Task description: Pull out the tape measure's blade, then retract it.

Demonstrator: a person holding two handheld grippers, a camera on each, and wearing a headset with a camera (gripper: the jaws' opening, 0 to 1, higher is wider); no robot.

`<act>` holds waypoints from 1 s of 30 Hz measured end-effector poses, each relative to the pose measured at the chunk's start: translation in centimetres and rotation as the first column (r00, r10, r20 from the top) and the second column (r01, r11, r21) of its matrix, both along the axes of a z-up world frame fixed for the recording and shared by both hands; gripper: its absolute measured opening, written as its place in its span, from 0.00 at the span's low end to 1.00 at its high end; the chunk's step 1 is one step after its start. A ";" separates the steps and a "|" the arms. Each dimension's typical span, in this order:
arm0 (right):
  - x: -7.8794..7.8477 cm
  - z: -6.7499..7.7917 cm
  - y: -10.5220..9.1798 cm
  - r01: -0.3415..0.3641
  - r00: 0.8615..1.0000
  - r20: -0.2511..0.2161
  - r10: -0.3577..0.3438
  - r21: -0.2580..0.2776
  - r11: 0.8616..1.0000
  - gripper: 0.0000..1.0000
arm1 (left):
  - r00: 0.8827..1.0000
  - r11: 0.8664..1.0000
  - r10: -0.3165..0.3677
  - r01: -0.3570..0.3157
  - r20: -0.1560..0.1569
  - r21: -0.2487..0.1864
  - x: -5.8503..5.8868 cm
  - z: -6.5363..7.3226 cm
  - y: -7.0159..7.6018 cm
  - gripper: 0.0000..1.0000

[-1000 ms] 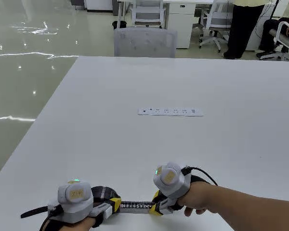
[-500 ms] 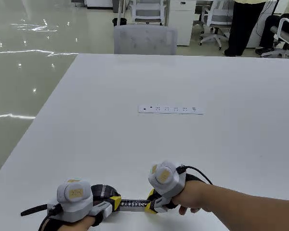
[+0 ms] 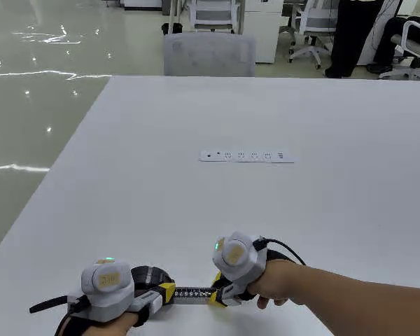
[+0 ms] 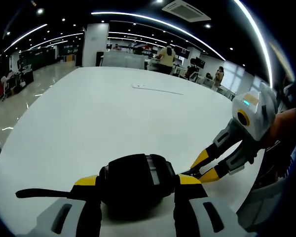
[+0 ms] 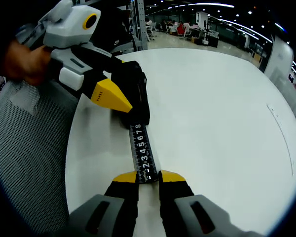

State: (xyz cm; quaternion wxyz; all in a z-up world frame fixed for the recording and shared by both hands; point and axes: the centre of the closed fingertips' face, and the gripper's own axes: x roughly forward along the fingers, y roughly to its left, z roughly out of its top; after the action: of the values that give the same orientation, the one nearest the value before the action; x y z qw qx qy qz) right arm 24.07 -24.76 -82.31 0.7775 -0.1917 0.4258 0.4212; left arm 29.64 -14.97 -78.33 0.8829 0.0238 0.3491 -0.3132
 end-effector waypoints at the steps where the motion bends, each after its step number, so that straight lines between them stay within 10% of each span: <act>1: 0.0 0.0 0.2 0.001 1.000 0.001 -0.001 0.002 1.000 0.14 | 1.000 1.000 -0.002 0.002 0.001 0.000 0.0 0.0 0.0 0.55; 30: 1.4 0.0 3.1 0.027 1.000 0.012 -0.027 0.053 0.998 0.14 | 1.000 1.000 -0.008 0.008 0.002 -0.006 0.0 0.0 0.0 0.55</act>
State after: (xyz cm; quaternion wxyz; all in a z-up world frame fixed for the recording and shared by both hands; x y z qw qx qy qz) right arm 25.44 -21.69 -82.30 0.7907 -0.1681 0.4121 0.4204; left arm 29.65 -15.01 -78.34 0.8821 0.0227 0.3471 -0.3176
